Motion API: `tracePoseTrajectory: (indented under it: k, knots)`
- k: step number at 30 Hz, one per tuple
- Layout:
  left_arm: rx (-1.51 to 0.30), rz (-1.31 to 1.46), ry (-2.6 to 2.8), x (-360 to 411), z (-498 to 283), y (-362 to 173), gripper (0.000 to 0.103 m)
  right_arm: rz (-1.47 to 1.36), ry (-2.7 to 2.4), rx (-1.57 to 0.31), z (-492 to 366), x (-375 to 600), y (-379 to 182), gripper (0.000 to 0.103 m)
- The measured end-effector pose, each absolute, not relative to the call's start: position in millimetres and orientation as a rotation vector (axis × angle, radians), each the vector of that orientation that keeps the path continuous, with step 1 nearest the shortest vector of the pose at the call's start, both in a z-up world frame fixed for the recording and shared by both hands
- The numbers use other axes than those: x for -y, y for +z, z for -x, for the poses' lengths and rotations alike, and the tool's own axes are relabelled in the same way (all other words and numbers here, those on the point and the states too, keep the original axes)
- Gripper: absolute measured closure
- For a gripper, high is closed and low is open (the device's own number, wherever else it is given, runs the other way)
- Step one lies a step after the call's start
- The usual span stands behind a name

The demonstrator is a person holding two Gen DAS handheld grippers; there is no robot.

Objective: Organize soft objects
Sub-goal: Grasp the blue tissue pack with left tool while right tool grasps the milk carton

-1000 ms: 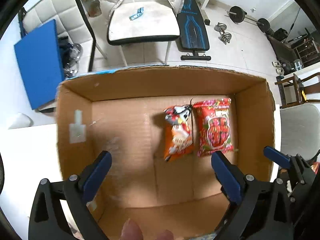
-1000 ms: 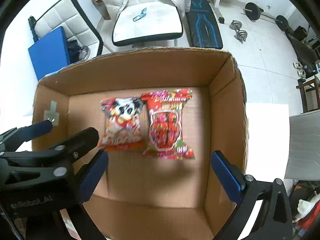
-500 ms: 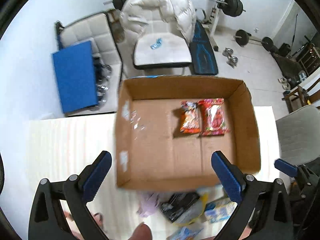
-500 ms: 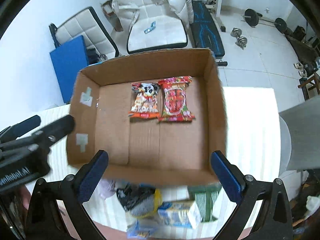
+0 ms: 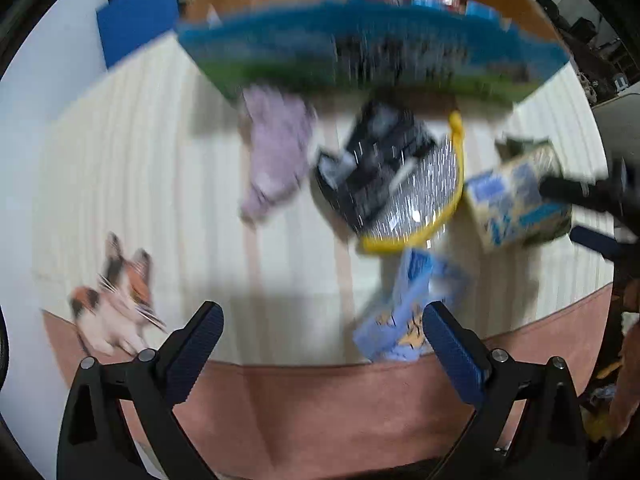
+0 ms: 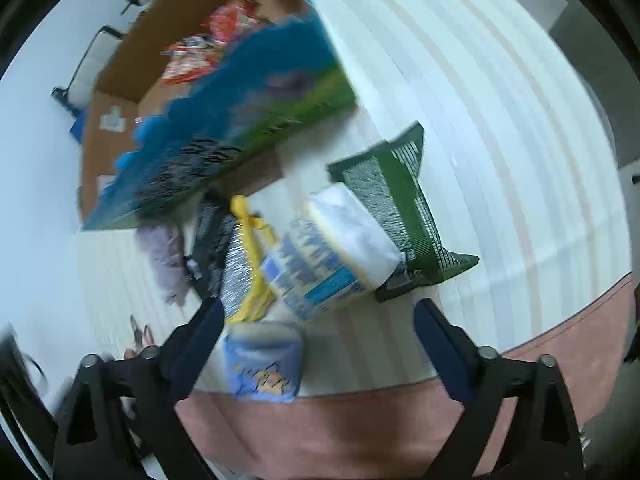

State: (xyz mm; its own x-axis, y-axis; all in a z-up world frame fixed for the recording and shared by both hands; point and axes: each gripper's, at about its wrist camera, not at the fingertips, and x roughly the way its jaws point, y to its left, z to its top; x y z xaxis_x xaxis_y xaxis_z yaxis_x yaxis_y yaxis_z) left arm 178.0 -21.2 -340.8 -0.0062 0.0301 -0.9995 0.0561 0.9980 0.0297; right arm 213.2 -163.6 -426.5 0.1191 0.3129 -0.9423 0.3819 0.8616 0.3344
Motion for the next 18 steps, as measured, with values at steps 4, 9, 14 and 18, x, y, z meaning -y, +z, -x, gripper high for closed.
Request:
tracePoseTrajectory:
  k: [4, 9, 14, 18]
  knots:
    - [-1.599, -0.038, -0.024, 23, -171, -354, 0.001, -0.616, -0.053, -1.486, -224, 161, -451, 0.036]
    - [-1.592, -0.024, -0.023, 21, -171, -353, 0.001, -0.551, -0.011, -1.482, -221, 158, -446, 0.087]
    - [-1.582, -0.021, -0.041, 26, -168, -349, 0.001, -0.465, 0.060, -1.561, -204, 170, -431, 0.097]
    - [-1.601, -0.097, -0.106, 58, -160, -361, 0.001, -0.514, 0.078, -1.559, -194, 182, -422, 0.080]
